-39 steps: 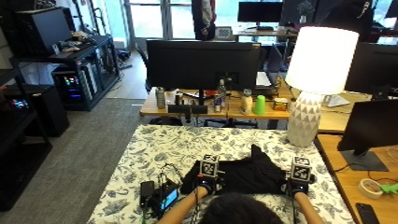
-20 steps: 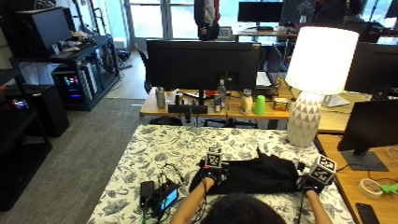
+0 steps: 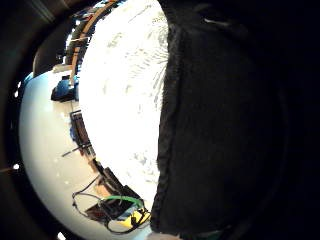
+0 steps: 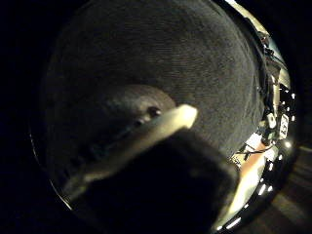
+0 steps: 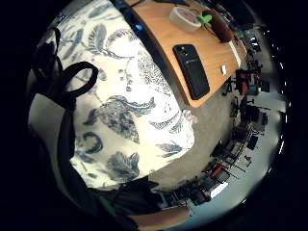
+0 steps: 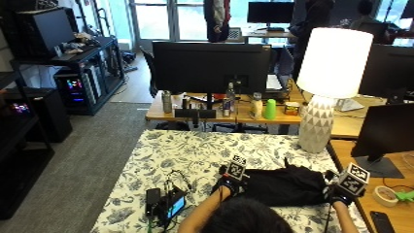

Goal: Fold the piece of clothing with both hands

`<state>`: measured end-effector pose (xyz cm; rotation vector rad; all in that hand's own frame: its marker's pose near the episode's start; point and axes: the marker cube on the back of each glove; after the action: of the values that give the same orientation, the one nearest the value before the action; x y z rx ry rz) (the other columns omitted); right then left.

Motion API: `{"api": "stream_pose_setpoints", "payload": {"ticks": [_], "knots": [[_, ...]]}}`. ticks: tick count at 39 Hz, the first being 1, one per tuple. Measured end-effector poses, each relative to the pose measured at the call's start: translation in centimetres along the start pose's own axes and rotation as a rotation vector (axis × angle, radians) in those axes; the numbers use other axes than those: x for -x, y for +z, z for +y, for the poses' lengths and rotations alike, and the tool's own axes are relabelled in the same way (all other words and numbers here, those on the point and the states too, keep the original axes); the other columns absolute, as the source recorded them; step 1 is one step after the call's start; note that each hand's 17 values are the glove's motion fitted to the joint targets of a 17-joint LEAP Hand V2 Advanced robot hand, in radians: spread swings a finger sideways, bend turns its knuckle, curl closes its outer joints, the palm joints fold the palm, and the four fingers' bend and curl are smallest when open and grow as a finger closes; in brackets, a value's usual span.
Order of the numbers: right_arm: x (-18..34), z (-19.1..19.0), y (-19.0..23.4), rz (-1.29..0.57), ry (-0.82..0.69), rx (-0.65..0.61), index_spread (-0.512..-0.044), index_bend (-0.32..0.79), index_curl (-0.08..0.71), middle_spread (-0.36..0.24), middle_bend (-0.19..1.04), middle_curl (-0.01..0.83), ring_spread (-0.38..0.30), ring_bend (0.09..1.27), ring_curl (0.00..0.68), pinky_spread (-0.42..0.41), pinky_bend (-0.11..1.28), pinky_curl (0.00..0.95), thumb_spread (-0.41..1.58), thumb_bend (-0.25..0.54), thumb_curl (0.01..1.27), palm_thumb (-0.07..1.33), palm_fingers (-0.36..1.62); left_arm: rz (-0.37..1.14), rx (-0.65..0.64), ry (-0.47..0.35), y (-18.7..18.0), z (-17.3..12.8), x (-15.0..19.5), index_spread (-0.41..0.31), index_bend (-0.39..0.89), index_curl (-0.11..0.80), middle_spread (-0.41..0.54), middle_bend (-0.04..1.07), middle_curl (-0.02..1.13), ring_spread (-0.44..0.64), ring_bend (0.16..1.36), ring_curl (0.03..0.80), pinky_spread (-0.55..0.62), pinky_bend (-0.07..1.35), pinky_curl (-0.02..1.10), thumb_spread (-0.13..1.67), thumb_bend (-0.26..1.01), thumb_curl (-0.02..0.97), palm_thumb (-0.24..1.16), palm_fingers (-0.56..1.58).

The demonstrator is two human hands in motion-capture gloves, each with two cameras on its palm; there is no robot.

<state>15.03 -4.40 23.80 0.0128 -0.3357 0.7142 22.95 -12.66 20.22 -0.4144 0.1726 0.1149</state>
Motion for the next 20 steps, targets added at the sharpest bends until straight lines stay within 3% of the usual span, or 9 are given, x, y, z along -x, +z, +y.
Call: {"api": "stream_pose_setpoints", "payload": {"ticks": [3, 7, 10, 13, 14, 16, 18, 20], "knots": [[2.6, 0.5, -2.2, 0.034, -0.054, -0.039, -0.252, 0.13, 0.286, -0.156, 0.48, 0.513, -0.199, 0.75, 0.461, -0.285, 0.68, 0.419, 0.96, 0.055, 0.37, 1.02, 1.29, -0.066, 0.02, -0.085, -0.4, 0.0, 2.3, 0.002, 0.12, 0.287, 0.184, 0.2, 0.28, 0.32, 0.65, 0.341, 0.39, 0.48, 0.35, 0.97, -0.08, 0.061, -0.11, 0.11], [8.2, 2.5, -5.9, 0.062, -0.168, -0.103, -0.254, 0.12, 0.29, -0.149, 0.48, 0.512, -0.194, 0.75, 0.465, -0.277, 0.68, 0.423, 0.95, 0.035, 0.38, 1.03, 1.26, -0.079, 0.132, -0.089, -1.0, 0.9, 5.7, -0.022, 0.12, 0.279, 0.157, 0.18, 0.28, 0.25, 0.67, 0.344, 0.33, 0.51, 0.36, 0.97, -0.09, 0.057, -0.12, 0.15], [12.8, 4.8, -8.1, 0.053, -0.251, -0.132, -0.251, 0.12, 0.291, -0.145, 0.48, 0.512, -0.193, 0.75, 0.465, -0.277, 0.69, 0.426, 0.93, 0.012, 0.39, 1.03, 1.25, -0.092, -0.003, -0.228, -2.0, -0.1, 8.6, -0.027, 0.14, 0.282, 0.129, 0.2, 0.29, 0.21, 0.66, 0.343, 0.3, 0.49, 0.36, 0.96, -0.08, 0.059, -0.11, 0.21], [17.1, 5.8, -8.5, 0.044, -0.316, -0.165, -0.252, 0.09, 0.283, -0.147, 0.48, 0.512, -0.194, 0.75, 0.466, -0.277, 0.7, 0.43, 0.9, -0.017, 0.41, 1.01, 1.24, -0.014, -0.152, -0.229, -3.6, 0.5, 9.4, -0.039, 0.17, 0.293, 0.106, 0.19, 0.3, 0.17, 0.65, 0.337, 0.26, 0.47, 0.35, 1.01, -0.03, 0.076, -0.03, 0.27], [18.9, 6.3, -8.3, 0.043, -0.345, -0.178, -0.252, 0.1, 0.284, -0.147, 0.48, 0.511, -0.195, 0.75, 0.466, -0.277, 0.7, 0.43, 0.89, -0.017, 0.41, 1.01, 1.24, -0.011, -0.22, -0.237, -4.5, 1.0, 9.8, -0.037, 0.14, 0.287, 0.104, 0.19, 0.3, 0.17, 0.65, 0.336, 0.26, 0.47, 0.35, 1.0, -0.05, 0.073, -0.06, 0.25], [23.2, 7.4, -7.2, 0.051, -0.419, -0.202, -0.254, 0.05, 0.264, -0.151, 0.49, 0.514, -0.199, 0.77, 0.471, -0.28, 0.71, 0.434, 0.88, -0.024, 0.42, 1.0, 1.23, -0.041, -0.359, -0.284, -6.4, 2.0, 11.1, -0.053, 0.22, 0.316, 0.081, 0.18, 0.31, 0.13, 0.63, 0.333, 0.22, 0.45, 0.35, 1.07, 0.01, 0.09, 0.03, 0.34], [28.0, 8.7, -4.9, 0.08, -0.505, -0.215, -0.26, 0.03, 0.249, -0.152, 0.5, 0.514, -0.201, 0.79, 0.473, -0.283, 0.72, 0.438, 0.88, -0.023, 0.42, 1.0, 1.22, -0.104, -0.406, -0.352, -7.6, 3.2, 12.5, -0.064, 0.23, 0.328, 0.068, 0.18, 0.31, 0.11, 0.62, 0.328, 0.19, 0.43, 0.34, 1.11, 0.01, 0.098, 0.05, 0.38], [32.8, 10.3, -1.8, 0.122, -0.593, -0.22, -0.264, 0.0, 0.228, -0.153, 0.52, 0.517, -0.203, 0.8, 0.477, -0.28, 0.73, 0.442, 0.87, -0.023, 0.43, 1.0, 1.21, -0.209, -0.363, -0.462, -8.3, 4.9, 14.3, -0.075, 0.24, 0.341, 0.048, 0.17, 0.31, 0.08, 0.61, 0.327, 0.16, 0.41, 0.34, 1.14, 0.02, 0.108, 0.07, 0.42]]}}
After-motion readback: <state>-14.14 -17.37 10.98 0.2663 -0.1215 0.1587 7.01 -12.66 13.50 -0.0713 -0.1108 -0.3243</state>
